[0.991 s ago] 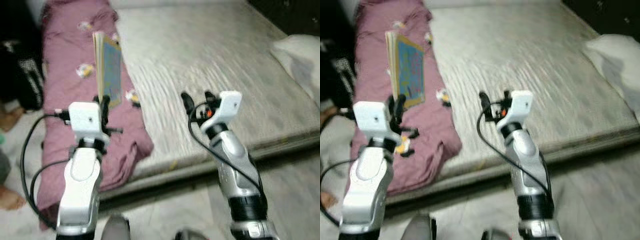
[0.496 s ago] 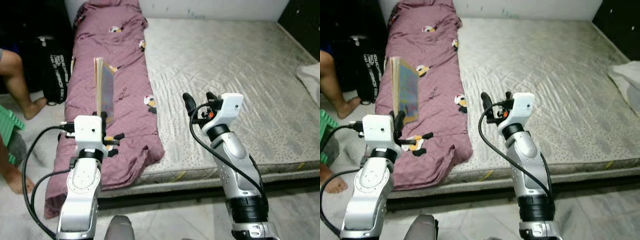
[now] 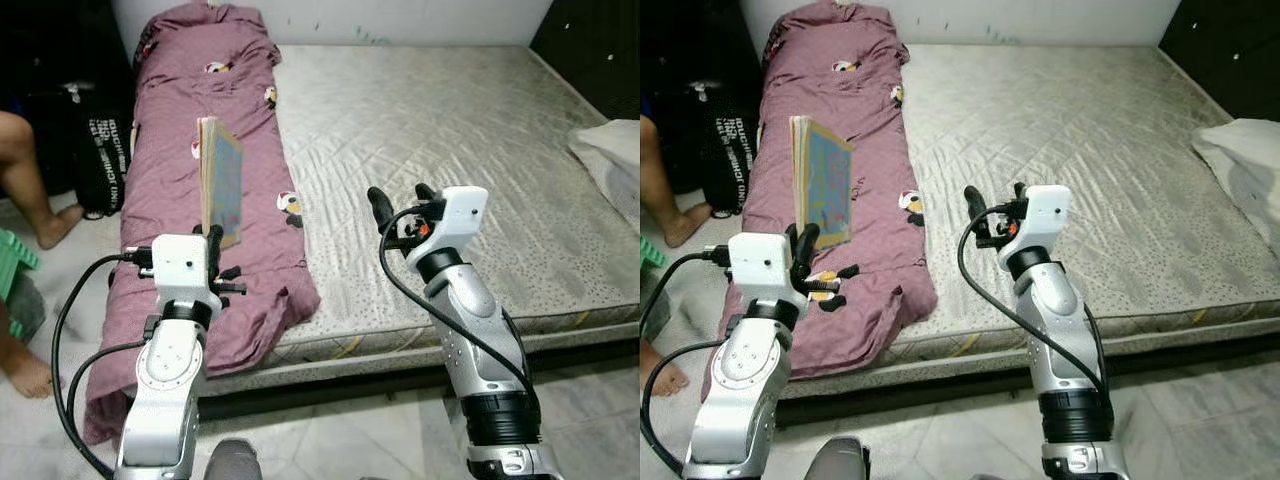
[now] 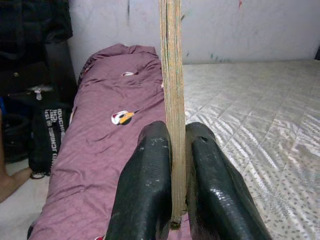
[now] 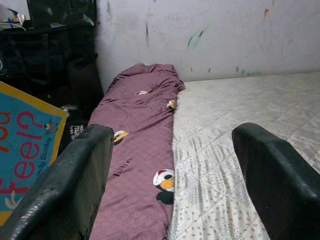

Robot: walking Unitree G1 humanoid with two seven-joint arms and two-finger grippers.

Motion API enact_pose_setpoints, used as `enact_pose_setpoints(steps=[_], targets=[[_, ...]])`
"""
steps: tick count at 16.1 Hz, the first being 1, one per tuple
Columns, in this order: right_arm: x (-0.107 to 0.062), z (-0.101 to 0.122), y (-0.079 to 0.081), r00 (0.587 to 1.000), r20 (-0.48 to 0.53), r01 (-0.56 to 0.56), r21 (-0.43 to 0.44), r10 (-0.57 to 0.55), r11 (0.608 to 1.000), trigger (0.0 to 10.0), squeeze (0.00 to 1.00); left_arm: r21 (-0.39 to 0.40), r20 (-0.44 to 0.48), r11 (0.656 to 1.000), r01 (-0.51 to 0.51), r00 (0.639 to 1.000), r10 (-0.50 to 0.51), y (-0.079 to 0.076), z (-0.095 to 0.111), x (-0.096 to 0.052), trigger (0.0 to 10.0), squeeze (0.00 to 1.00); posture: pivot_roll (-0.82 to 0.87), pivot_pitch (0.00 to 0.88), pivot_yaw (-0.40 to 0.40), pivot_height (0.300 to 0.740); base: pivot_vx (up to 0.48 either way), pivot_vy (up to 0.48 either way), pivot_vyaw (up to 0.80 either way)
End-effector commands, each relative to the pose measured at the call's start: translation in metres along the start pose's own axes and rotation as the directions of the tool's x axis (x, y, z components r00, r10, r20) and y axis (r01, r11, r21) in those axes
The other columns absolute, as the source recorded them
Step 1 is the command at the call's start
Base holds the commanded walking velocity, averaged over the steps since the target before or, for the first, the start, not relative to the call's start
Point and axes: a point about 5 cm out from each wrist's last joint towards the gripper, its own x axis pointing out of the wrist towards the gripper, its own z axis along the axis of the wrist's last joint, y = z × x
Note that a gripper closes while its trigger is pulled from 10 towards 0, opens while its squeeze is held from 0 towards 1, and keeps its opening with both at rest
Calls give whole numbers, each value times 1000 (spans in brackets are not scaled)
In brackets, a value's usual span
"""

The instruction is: Clean up the room

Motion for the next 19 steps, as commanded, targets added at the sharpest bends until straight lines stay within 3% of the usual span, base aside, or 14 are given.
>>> enact_pose_setpoints(steps=[1, 7, 14, 17, 19], targets=[[0, 2, -2, 1000, 5, -1, -12, 1, 1000, 10000, 0, -5, 49, 1000, 15, 999, -15, -2, 8, 1, 10000, 0, 68, 37, -56, 740, 307, 0, 0], [-1, -1, -4, 1000, -6, 25, -27, -26, 999, 10000, 0, -6, 45, 1000, 29, 999, -28, -2, 6, 1, 10000, 0, 64, 42, -51, 740, 312, 0, 0], [-3, 0, -7, 999, 3, 32, -56, -32, 998, 10000, 0, 19, 28, 999, -28, 999, 28, -3, 3, 0, 10000, 0, 68, 47, -47, 740, 0, 0, 0], [-5, -1, -4, 1000, 6, 21, -60, -20, 998, 10000, 0, 52, 21, 999, -9, 1000, 8, -2, 1, -1, 10000, 0, 68, 46, -45, 740, 0, 0, 721], [-5, -3, -5, 1000, -1, 30, -55, -30, 998, 10000, 0, 32, 7, 999, 0, 1000, 0, -3, -3, -4, 10000, 0, 68, 43, -47, 740, 0, 0, 556]])
